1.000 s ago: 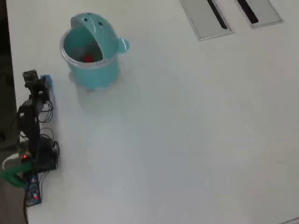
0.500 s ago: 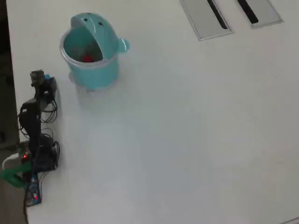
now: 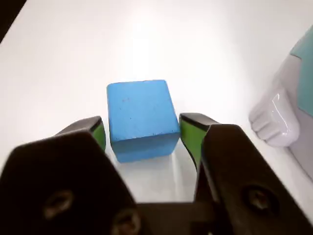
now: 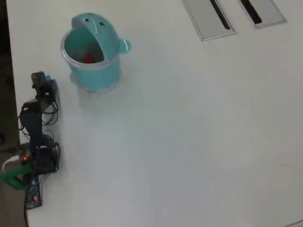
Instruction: Grasp RGB lego blocks and put them in the bin one by one.
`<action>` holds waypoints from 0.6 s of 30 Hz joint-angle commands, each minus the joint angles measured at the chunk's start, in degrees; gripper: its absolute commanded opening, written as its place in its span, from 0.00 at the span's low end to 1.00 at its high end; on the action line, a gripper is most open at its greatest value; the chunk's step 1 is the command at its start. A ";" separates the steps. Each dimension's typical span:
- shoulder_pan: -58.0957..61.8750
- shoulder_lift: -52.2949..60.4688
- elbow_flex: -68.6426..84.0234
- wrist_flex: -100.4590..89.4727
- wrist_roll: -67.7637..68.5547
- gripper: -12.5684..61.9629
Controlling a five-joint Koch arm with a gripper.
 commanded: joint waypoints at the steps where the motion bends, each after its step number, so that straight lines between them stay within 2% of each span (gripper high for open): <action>1: -0.18 0.35 -4.66 -4.31 -0.79 0.51; 4: -0.18 0.26 -4.39 -4.31 -0.62 0.48; 5: -0.18 0.35 -3.78 -4.66 0.26 0.43; 9: 0.09 2.29 -1.85 -6.42 1.76 0.35; 18: 2.64 15.03 8.79 -5.80 2.20 0.34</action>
